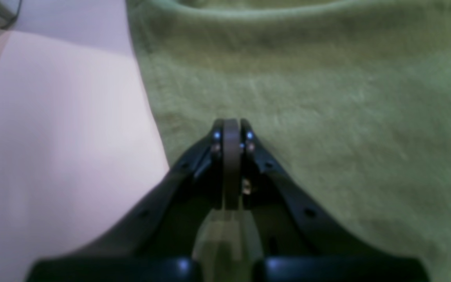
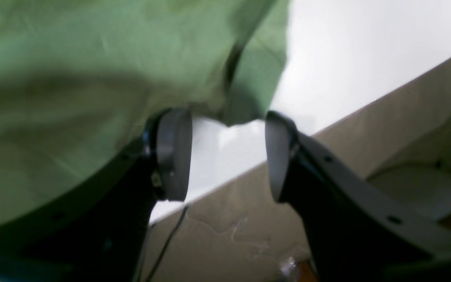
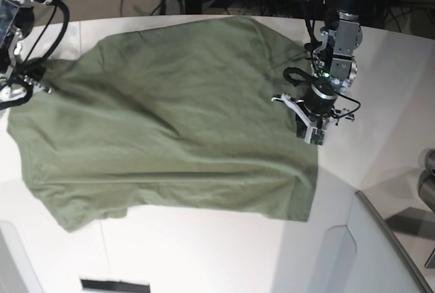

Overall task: Layout the t-shirt on the table in an organized manner, then fold the t-shirt properly
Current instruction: 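Drag the shirt edge with both grippers toward the robot base, then pull the shirt corner with the right gripper while the left holds, then grasp the shirt edge with both grippers and pull it taut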

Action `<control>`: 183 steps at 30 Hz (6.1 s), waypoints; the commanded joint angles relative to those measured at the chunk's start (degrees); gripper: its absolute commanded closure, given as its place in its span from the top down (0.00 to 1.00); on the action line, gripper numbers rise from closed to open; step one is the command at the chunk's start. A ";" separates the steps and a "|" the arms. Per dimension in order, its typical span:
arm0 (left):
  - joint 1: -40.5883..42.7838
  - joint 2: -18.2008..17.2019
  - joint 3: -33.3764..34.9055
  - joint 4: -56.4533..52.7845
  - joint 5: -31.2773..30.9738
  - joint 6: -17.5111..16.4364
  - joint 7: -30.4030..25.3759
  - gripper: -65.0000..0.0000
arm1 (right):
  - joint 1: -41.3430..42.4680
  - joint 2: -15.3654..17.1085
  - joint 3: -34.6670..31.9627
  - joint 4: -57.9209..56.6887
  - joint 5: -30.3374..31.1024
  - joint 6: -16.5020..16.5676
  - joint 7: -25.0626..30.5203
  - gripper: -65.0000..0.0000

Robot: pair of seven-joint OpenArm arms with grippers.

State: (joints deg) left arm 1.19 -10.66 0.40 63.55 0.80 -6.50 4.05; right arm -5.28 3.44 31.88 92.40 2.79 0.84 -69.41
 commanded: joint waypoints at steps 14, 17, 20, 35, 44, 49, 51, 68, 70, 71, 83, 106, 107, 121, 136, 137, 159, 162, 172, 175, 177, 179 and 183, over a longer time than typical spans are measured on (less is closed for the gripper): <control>-0.36 -0.73 -0.80 1.20 -0.23 0.13 -1.29 0.00 | 2.25 -0.06 -0.01 -2.51 -0.02 -0.09 2.11 0.02; -0.44 -0.73 -0.80 1.20 -0.23 0.13 -1.29 0.00 | 2.69 -0.15 0.08 -0.84 -0.19 -0.36 0.26 0.01; -0.53 -0.73 -0.80 1.20 -0.23 0.13 -1.29 0.00 | 2.07 -0.06 0.34 0.92 -0.19 -0.45 -0.97 0.05; -0.71 -0.73 -0.27 1.29 -0.23 0.13 -1.29 0.00 | -0.66 2.14 4.91 -6.55 -0.02 1.05 6.33 0.46; -0.71 -0.73 -0.80 1.11 -0.23 0.13 -1.29 0.00 | -0.57 2.14 6.50 -11.30 -0.02 5.80 9.32 0.34; -0.71 -0.73 -0.80 1.02 -0.23 0.13 -1.29 0.00 | 0.31 2.14 6.41 -11.21 -0.02 5.80 8.88 0.00; -0.71 -0.73 -0.80 1.02 -0.23 0.13 -1.29 0.00 | 1.19 2.14 6.23 -11.21 -0.02 5.80 8.79 0.00; -0.71 -0.82 -0.80 1.29 -0.23 0.13 -1.20 0.00 | 22.29 1.61 -6.96 -12.36 -0.02 5.44 -0.18 0.00; -0.62 -0.82 -0.80 1.29 -0.23 0.13 -1.20 0.00 | 26.25 1.61 -8.19 -17.81 -0.02 5.53 2.46 0.00; -0.53 -0.82 -0.80 1.29 -0.23 0.13 -1.20 0.00 | 28.00 1.70 -8.71 -21.32 -0.02 5.62 4.22 0.00; 0.00 -0.82 -0.80 1.29 -0.23 0.13 -0.85 0.00 | 33.45 3.19 -23.83 -29.50 -0.28 5.27 8.35 0.29; 2.90 -2.58 -0.89 2.60 -0.23 0.13 -1.20 0.00 | 14.73 4.16 -8.54 -17.98 -0.19 5.27 13.63 0.30; 3.16 -2.58 -0.89 2.87 -0.23 0.13 -1.20 0.00 | 14.73 4.16 -8.54 -18.42 -0.19 5.27 13.98 0.29; 4.04 -3.28 -0.98 3.22 -0.67 0.13 -1.20 0.00 | 14.03 6.18 -8.45 -16.14 -0.19 5.27 10.99 0.01; 5.18 -3.28 -0.89 8.06 -0.31 0.13 -0.76 0.00 | -1.01 0.91 4.03 10.50 -0.19 5.27 -6.33 0.00; 5.09 -3.28 -0.89 7.97 -0.31 0.13 -0.76 0.00 | -1.80 0.82 4.74 10.59 -0.19 5.27 -6.33 0.00; 5.01 -3.28 -0.98 7.62 -0.23 0.13 -0.85 0.00 | -11.21 -6.48 13.97 15.69 -0.19 5.27 -7.56 0.00; 5.01 -3.28 -0.98 7.62 -0.23 0.13 -0.76 0.00 | -12.08 -6.56 13.97 15.69 -0.19 5.27 -7.74 0.00; 4.92 -3.37 -0.98 7.62 -0.23 0.13 -0.76 0.00 | -15.69 -4.63 7.73 18.15 -0.02 5.71 -7.65 0.09; 4.92 -3.37 -0.98 7.97 -0.23 0.13 -0.76 0.00 | -17.71 -2.17 2.01 21.75 -0.11 5.36 -7.65 0.37; 4.92 -3.37 -0.98 8.06 -0.31 0.13 -0.76 0.00 | -17.53 -1.73 1.66 22.02 -0.11 5.36 -6.77 0.47; 4.92 -3.37 -1.06 8.06 -0.75 0.13 -0.76 0.00 | -16.74 -0.85 1.48 21.58 -0.02 5.71 -3.43 0.43; 2.37 -2.75 -0.89 7.44 -0.75 0.13 -0.67 0.00 | -11.82 1.70 1.04 17.01 -0.02 5.80 10.81 0.20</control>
State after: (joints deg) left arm 4.99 -13.17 -0.34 70.06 0.16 -6.46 5.21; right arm -17.30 4.40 32.71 108.86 3.44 7.03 -58.46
